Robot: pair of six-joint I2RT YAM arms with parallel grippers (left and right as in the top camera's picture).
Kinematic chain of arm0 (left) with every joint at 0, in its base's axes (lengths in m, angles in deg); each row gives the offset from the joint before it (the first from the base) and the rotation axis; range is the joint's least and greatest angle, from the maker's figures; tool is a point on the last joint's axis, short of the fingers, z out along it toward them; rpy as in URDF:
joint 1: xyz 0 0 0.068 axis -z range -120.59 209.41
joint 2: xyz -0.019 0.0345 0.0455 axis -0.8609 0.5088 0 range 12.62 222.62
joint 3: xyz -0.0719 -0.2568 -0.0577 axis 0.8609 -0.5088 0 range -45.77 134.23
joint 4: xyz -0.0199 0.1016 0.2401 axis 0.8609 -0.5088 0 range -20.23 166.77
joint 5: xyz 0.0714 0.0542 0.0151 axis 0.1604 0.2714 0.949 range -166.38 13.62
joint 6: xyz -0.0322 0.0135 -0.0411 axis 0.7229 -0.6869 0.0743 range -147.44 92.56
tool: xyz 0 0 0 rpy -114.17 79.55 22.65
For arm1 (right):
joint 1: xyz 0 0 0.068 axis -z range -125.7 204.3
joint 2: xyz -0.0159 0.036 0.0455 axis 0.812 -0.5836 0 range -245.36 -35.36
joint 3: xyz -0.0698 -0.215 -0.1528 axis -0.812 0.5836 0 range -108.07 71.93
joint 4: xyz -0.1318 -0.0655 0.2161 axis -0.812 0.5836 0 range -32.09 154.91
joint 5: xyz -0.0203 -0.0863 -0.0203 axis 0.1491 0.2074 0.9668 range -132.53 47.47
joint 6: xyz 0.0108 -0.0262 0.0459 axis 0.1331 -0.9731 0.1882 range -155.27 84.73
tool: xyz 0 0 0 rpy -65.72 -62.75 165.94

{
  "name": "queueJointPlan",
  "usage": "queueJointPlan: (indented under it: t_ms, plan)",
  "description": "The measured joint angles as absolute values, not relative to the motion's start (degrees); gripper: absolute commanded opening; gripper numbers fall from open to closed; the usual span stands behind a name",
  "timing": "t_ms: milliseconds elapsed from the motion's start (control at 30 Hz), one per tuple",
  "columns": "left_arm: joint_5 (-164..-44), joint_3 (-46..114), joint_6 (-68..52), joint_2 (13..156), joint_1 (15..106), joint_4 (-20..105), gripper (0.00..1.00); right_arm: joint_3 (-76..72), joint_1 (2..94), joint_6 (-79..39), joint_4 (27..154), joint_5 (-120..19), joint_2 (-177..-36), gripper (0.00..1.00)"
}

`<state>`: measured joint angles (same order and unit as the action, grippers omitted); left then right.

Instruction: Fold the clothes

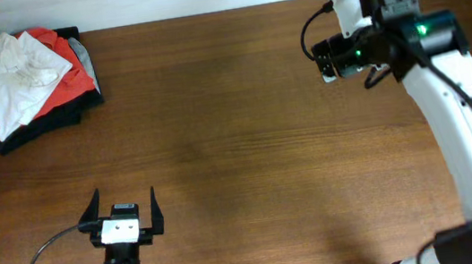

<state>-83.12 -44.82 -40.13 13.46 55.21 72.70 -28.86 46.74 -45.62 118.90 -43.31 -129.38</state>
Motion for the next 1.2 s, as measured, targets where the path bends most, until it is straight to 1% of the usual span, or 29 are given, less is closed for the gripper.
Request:
queueJointPlan:
  t_ms: [100, 233, 267, 333, 433, 567, 733, 900, 1000, 1100, 1200]
  plan:
    - [-82.95, -44.82, -40.13, 13.40, 55.21, 72.70, 0.99, -15.53, 46.74, -46.10, 105.78, -42.96, -119.33, 0.99]
    - [-82.95, -44.82, -40.13, 13.22, 55.21, 72.67, 0.99, 6.98, 46.74, -46.30, 87.77, -44.38, -102.89, 0.99]
    - [-82.95, -44.82, -40.13, 13.22, 55.21, 72.74, 0.99, 15.29, 46.74, -46.43, 83.49, -45.51, -94.93, 0.99]
    - [-82.92, -44.82, -40.13, 13.20, 55.21, 72.63, 0.99, 24.62, 46.74, -46.43, 75.18, -46.50, -86.65, 0.99]
    - [-82.92, -44.82, -40.13, 13.20, 55.21, 72.67, 0.99, 39.83, 46.74, -46.43, 64.87, -47.11, -72.64, 0.99]
    - [-82.95, -44.82, -40.13, 13.20, 55.21, 72.70, 0.99, 57.58, 46.88, -46.43, 56.56, -47.22, -55.83, 0.99]
    - [-82.95, -44.82, -40.13, 13.20, 55.21, 72.67, 0.99, 69.19, 50.79, -42.50, 55.73, -47.77, -43.70, 0.99]
    - [-82.95, -44.82, -40.13, 13.20, 55.21, 72.67, 0.99, 71.20, 52.19, -41.23, 56.63, -47.98, -37.49, 0.99]
    - [-82.95, -44.82, -40.13, 13.20, 55.21, 72.67, 0.99, 71.20, 52.80, -41.21, 57.83, -48.01, -36.16, 0.99]
    - [-82.95, -44.82, -40.13, 13.20, 55.21, 72.67, 0.99, 71.22, 54.59, -41.05, 61.63, -48.20, -36.16, 0.99]
    - [-82.95, -44.82, -40.13, 13.20, 55.21, 72.67, 0.99, 71.22, 55.03, -41.05, 61.74, -48.18, -36.16, 0.99]
